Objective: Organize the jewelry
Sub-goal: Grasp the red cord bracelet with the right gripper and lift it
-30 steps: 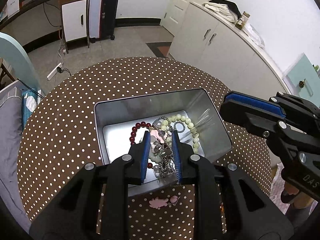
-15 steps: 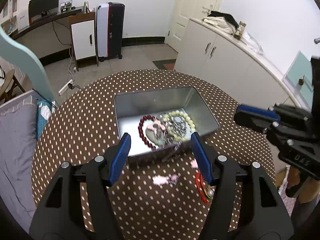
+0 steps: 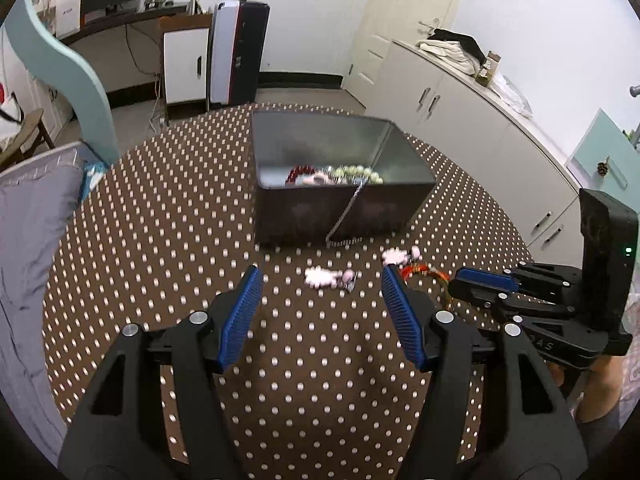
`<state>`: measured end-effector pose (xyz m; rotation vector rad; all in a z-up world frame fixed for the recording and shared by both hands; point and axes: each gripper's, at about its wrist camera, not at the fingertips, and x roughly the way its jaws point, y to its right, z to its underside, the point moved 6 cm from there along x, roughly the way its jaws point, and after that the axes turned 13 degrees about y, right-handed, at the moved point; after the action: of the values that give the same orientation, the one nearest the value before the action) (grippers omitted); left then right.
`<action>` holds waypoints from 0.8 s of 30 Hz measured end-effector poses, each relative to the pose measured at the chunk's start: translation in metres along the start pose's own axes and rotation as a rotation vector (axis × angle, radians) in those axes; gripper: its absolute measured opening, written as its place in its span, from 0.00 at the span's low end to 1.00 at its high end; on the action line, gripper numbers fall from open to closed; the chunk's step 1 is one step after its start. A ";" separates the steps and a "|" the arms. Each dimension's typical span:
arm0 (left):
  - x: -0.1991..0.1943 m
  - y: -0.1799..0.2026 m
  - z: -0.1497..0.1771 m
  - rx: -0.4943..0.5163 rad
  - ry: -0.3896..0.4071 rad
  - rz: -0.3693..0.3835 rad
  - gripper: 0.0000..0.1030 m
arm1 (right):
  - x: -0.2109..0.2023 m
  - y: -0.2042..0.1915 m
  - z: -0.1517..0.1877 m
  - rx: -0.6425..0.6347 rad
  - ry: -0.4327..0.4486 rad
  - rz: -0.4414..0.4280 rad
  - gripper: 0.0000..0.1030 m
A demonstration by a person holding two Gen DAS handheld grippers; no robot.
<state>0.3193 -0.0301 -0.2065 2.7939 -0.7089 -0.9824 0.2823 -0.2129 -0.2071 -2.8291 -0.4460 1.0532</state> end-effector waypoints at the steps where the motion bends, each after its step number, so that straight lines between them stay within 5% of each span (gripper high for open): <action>1: -0.001 -0.001 0.004 -0.005 -0.003 -0.001 0.60 | 0.002 0.001 0.001 0.005 -0.004 0.001 0.20; 12: -0.002 -0.011 0.031 -0.035 -0.025 -0.027 0.60 | 0.011 -0.009 -0.004 0.002 -0.014 -0.031 0.23; 17: -0.001 -0.012 0.034 -0.045 -0.026 -0.026 0.60 | 0.013 -0.009 -0.003 -0.073 -0.007 0.011 0.02; 24: -0.001 0.022 0.040 0.004 -0.018 0.023 0.60 | -0.027 -0.007 -0.022 -0.033 0.116 -0.050 0.02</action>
<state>0.2859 -0.0466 -0.2323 2.7777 -0.7439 -1.0041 0.2753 -0.2141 -0.1725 -2.8721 -0.5250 0.8757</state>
